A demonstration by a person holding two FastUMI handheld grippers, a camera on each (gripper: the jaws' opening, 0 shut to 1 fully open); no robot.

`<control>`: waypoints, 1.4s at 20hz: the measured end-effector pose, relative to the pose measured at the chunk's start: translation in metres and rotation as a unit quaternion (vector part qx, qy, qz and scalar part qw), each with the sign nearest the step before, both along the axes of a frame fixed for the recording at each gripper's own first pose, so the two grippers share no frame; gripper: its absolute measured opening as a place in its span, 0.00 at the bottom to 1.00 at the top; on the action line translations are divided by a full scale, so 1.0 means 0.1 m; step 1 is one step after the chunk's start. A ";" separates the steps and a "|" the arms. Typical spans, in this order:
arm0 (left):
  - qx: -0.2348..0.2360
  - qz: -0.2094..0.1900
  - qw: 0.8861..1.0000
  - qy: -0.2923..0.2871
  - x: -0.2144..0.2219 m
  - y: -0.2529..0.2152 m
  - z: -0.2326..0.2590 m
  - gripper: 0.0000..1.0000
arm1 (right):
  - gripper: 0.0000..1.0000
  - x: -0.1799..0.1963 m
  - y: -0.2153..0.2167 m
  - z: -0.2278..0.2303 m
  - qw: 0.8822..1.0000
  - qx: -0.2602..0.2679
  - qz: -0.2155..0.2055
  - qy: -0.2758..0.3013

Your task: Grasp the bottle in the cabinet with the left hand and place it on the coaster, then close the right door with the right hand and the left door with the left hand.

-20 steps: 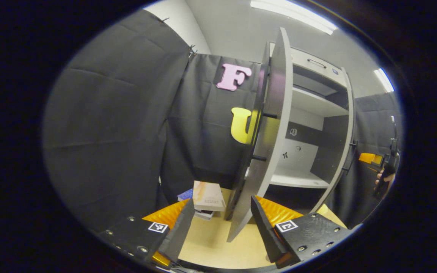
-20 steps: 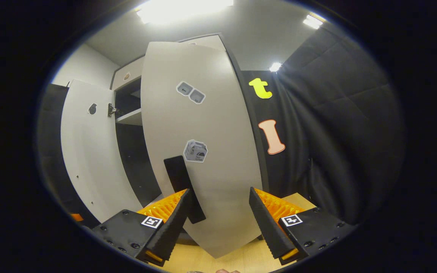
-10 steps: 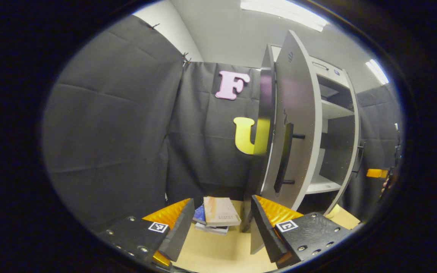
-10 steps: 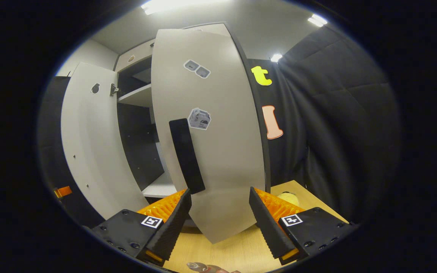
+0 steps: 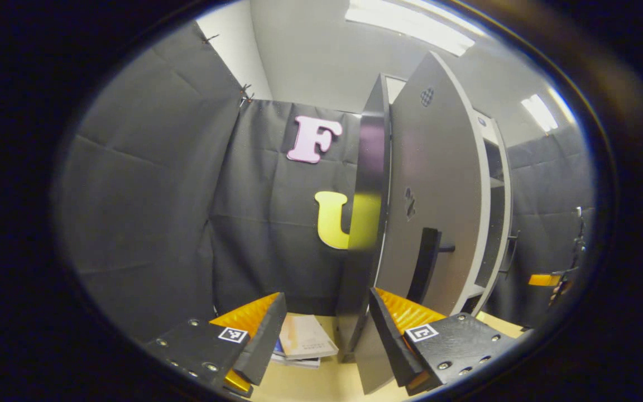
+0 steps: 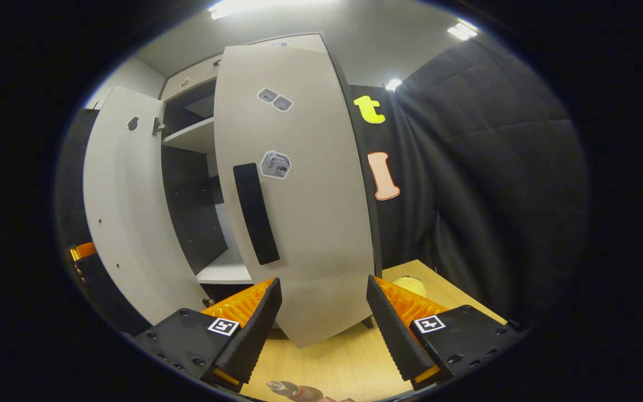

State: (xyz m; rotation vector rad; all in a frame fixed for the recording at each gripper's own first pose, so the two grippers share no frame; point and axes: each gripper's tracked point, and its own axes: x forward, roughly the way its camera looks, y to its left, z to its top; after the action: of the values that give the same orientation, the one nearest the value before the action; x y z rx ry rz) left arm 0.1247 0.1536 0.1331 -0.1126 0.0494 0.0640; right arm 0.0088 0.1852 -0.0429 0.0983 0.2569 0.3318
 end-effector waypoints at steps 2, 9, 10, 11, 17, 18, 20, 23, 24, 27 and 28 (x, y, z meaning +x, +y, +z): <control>0.005 -0.007 1.000 0.002 0.09 -0.02 0.03 0.86 | 0.98 0.00 -0.07 0.01 1.000 -0.003 -0.009 -0.005; 0.002 -0.052 0.999 0.007 0.36 -0.25 0.08 0.86 | 0.98 0.02 -0.38 -0.08 0.999 -0.003 -0.046 0.005; 0.003 -0.065 0.998 0.013 0.44 -0.35 0.05 0.86 | 0.98 0.03 -0.42 -0.09 0.999 -0.001 -0.050 0.009; 0.010 -0.064 0.998 0.021 0.51 -0.34 -0.01 0.86 | 0.98 0.04 -0.46 -0.10 0.998 0.001 -0.054 0.011; 0.036 -0.049 0.997 0.037 0.44 -0.44 -0.04 0.93 | 0.98 0.15 -0.65 -0.13 0.998 0.004 -0.059 0.022; 0.032 -0.047 0.998 0.037 0.42 -0.48 -0.05 0.93 | 0.98 0.18 -0.67 -0.14 0.998 0.005 -0.057 0.023; 0.015 -0.046 0.998 0.039 0.40 -0.63 -0.06 0.91 | 0.98 0.25 -0.72 -0.14 0.998 0.007 -0.050 0.024; 0.000 -0.039 0.998 0.042 0.37 -0.86 -0.08 0.88 | 0.98 0.36 -0.79 -0.12 0.999 0.013 -0.040 0.027; -0.001 -0.035 0.999 0.041 0.35 -0.94 -0.08 0.87 | 0.98 0.41 -0.82 -0.13 0.999 0.016 -0.039 0.027; -0.005 -0.023 0.999 0.036 0.40 -1.17 -0.09 0.87 | 0.98 0.53 -0.96 -0.16 0.999 0.021 -0.036 0.035; -0.006 -0.014 0.999 0.029 0.40 -1.28 -0.06 0.94 | 0.98 0.56 -1.01 -0.19 0.998 0.022 -0.036 0.039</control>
State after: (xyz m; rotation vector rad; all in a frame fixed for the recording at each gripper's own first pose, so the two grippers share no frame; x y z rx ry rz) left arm 0.1649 0.0257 0.1272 -0.1222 0.1096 0.0394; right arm 0.0648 0.0847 -0.0622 0.1636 0.3224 0.2615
